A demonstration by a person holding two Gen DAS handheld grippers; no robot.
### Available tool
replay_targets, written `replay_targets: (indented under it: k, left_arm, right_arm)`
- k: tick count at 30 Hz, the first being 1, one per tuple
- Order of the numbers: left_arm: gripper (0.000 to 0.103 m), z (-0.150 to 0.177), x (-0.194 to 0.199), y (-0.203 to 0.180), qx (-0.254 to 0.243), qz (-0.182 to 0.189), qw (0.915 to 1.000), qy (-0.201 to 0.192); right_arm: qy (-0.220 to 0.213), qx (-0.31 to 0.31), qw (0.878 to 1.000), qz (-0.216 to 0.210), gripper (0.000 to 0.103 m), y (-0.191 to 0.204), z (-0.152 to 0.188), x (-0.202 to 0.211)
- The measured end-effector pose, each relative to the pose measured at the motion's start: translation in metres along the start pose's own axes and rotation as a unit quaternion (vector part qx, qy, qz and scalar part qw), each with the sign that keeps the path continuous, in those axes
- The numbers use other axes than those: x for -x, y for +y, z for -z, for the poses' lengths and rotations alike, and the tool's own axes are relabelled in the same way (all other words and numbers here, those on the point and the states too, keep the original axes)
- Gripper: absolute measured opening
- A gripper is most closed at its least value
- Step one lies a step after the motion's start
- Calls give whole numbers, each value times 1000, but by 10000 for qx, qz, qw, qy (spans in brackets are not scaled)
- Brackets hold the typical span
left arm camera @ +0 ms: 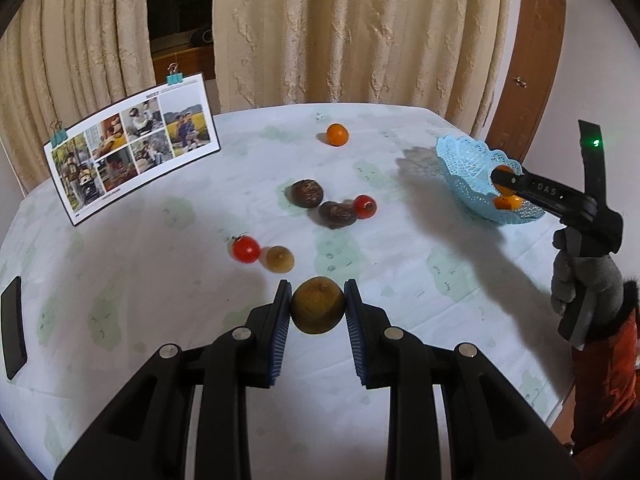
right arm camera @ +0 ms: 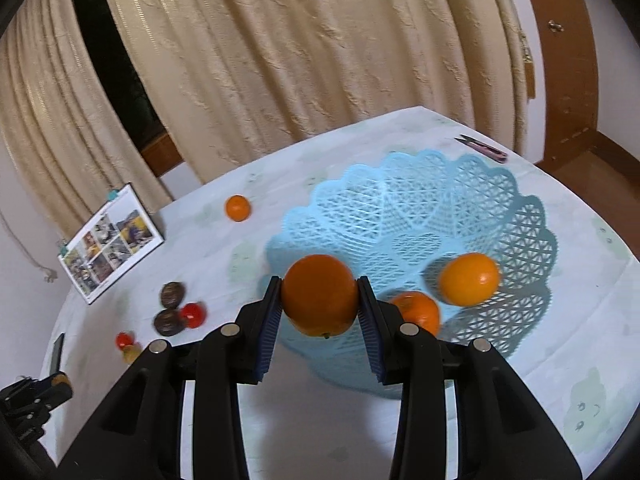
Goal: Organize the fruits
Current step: 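Drop the orange into the basket with the right tool while the left tool carries the brown fruit, then lower the brown fruit into the basket and open the left tool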
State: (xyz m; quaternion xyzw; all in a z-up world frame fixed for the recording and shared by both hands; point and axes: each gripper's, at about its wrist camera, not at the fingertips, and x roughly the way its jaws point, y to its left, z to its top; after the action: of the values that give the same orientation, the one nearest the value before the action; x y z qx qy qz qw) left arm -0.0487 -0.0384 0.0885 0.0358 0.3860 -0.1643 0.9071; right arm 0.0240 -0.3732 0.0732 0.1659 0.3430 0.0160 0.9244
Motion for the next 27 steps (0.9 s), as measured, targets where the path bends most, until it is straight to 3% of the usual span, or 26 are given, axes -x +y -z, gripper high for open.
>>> replay_targets:
  k: [4, 6, 8, 13, 19, 27]
  left_arm:
    - [27, -6, -4, -7, -52, 13, 10000, -3]
    - [27, -10, -6, -11, -92, 30, 10000, -8]
    - [27, -14, -7, -16, -146, 57, 9999, -26]
    - [27, -30, -15, -40, -411, 197, 9989, -138]
    - [27, -55, -34, -81, -826, 484, 9952, -224]
    - [27, -82, -64, -137, -1183, 1041, 9869, -335]
  right_arm:
    - [18, -53, 10000, 65, 40, -6, 2, -6]
    - [-37, -102, 9999, 9, 46, -9, 2, -5]
    - [-217, -159, 9996, 27, 61, -12, 1, 2]
    - [-834, -372, 9948, 445, 62, -26, -1, 23]
    - [-1579, -732, 9778, 1171, 62, -47, 4, 48]
    - [-1792, -1292, 9648, 1426, 62, -73, 8, 59]
